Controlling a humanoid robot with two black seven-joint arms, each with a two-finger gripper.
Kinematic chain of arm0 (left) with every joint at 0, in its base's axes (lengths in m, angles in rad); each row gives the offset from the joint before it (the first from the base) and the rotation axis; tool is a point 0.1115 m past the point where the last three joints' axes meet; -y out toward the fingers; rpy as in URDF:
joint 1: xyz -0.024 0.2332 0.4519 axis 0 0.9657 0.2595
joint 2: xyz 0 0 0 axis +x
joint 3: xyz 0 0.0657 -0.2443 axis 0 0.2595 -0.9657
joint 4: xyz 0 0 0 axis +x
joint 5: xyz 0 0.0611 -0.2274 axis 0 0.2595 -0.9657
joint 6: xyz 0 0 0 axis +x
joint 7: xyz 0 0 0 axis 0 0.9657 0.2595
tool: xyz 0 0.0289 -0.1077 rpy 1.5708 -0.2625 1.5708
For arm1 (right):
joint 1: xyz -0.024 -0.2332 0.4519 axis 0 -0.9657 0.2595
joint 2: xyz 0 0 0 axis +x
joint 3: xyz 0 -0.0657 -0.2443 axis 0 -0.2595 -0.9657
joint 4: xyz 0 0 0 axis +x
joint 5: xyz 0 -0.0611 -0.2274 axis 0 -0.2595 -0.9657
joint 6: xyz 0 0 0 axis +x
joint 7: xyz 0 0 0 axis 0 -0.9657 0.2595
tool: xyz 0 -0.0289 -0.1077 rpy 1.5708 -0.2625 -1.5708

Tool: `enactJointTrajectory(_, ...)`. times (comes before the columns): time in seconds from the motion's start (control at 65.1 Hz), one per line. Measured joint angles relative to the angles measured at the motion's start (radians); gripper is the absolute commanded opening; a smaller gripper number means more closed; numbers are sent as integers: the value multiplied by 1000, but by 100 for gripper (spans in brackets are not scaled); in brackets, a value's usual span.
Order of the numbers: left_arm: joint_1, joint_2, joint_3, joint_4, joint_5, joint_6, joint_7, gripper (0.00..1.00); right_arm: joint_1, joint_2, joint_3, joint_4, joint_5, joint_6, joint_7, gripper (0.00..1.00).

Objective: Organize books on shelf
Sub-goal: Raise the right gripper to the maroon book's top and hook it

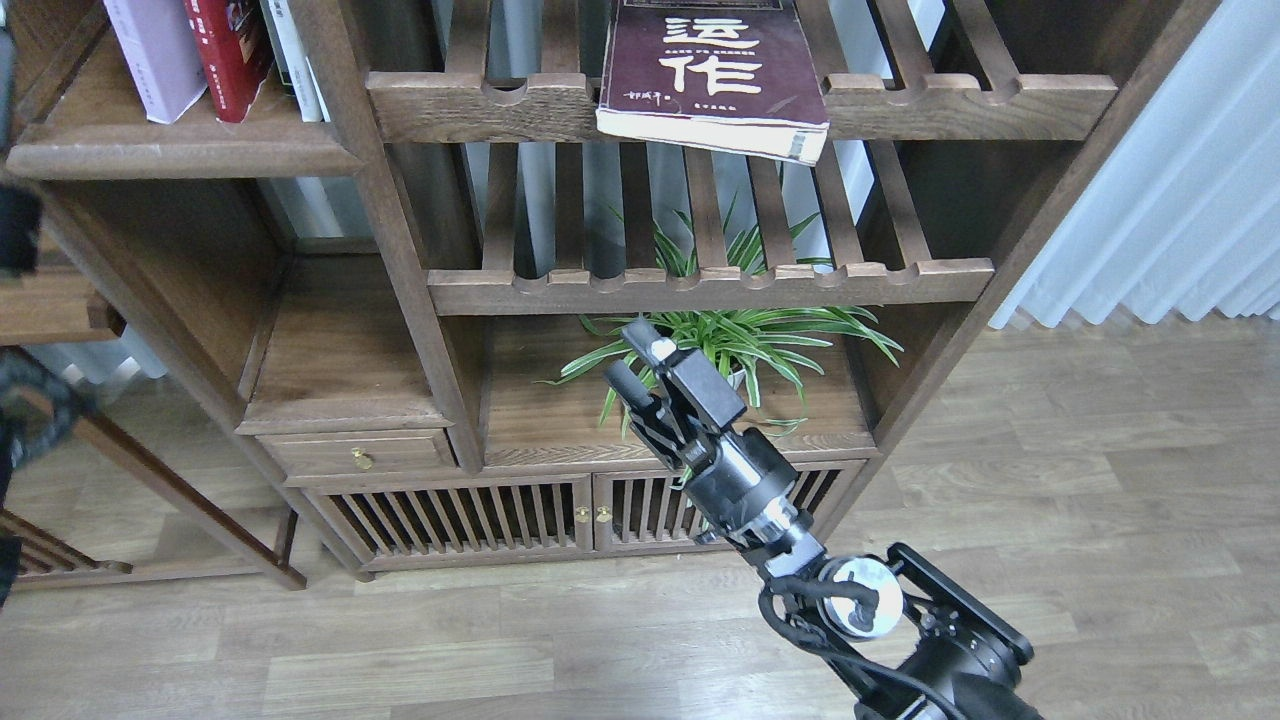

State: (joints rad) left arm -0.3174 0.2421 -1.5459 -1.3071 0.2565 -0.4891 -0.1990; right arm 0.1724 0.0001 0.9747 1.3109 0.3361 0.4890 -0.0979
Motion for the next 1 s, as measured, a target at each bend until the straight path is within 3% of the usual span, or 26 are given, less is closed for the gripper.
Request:
enactJointTrajectory(0.292,43,-146,68,-2,-3,0,44,96,77,0,116,14,3,-36,28,97)
enactJointTrajectory(0.491,33,-213,173,0,-49,0,58,95,189,0,168,5,5,-240,57,98)
enactJointTrajectory(0.63,32,-224,218,0,-53,0,65,95,240,0,173,3,6,-286,88,97)
enactJointTrajectory(0.829,30,-226,259,0,-54,0,71,95,285,0,177,-9,5,-359,97,97)
enactJointTrajectory(0.998,27,-225,283,1,-53,0,123,95,306,0,185,-12,5,-391,98,94)
